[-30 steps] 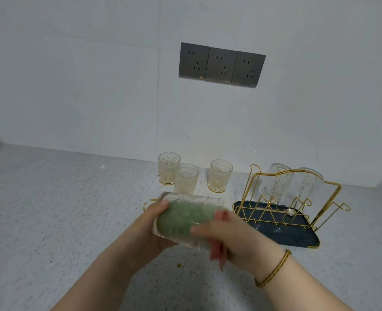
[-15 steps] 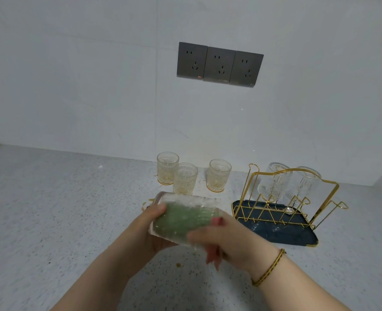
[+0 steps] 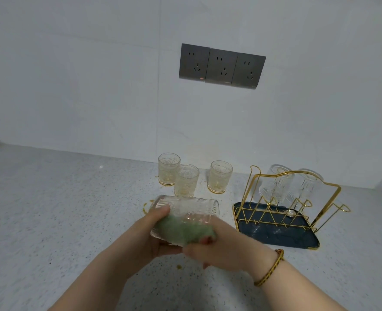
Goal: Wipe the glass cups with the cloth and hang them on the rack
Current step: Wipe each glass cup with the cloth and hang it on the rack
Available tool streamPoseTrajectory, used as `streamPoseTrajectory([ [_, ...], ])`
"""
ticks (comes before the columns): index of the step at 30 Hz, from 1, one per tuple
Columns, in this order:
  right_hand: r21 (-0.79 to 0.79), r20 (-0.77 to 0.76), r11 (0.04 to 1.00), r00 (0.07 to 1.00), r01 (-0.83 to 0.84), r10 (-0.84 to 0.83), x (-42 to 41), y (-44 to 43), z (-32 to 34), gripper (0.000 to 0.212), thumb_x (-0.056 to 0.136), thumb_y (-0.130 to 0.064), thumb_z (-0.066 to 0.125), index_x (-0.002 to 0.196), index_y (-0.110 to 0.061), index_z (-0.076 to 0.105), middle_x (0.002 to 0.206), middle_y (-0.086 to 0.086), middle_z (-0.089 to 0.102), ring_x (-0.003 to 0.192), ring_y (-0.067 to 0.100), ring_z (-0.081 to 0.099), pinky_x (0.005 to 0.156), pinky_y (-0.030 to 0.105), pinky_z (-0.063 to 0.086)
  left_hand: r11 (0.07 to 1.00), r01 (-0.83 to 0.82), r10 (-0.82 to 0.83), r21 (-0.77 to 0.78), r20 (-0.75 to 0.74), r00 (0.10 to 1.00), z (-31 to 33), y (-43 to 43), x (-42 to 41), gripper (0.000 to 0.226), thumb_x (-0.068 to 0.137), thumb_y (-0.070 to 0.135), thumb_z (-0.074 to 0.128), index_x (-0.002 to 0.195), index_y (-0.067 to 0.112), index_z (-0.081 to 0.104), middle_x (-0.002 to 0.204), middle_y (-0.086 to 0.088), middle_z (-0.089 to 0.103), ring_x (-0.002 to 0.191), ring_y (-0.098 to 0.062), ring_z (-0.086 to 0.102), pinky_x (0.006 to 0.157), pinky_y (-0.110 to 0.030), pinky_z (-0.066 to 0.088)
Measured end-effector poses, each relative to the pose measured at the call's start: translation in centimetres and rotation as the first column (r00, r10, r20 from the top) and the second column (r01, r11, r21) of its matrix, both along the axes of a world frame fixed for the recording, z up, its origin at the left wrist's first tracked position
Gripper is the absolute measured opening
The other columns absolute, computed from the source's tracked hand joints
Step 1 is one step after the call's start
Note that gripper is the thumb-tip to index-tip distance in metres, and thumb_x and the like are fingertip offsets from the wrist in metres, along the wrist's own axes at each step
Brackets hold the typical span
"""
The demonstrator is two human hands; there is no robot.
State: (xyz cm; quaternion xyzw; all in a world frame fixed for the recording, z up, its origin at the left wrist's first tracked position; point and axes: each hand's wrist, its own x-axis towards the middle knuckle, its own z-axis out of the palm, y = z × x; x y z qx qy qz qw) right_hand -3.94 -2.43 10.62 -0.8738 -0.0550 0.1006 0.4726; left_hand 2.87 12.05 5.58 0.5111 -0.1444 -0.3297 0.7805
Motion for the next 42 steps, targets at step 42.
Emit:
streamPoseTrajectory([
  [42,0.805,-0.026,0.454,0.787,0.382,-0.616,1.9,-3.2,-0.5,0.016,0.086,-0.014,0.052,0.096,-0.01,0.064,0.082,0.003,0.073,0.079,0.014,0.069,0.071,0.024,0.057,1.0,0.023,-0.02,-0.018,0.127,0.992,-1.4,-0.8,0.5,0.088,0.026,0.064,0.084,0.093,0.01,0.068,0.094,-0.016,0.067,0.088,-0.03,0.064,0.075,-0.032,0.054],
])
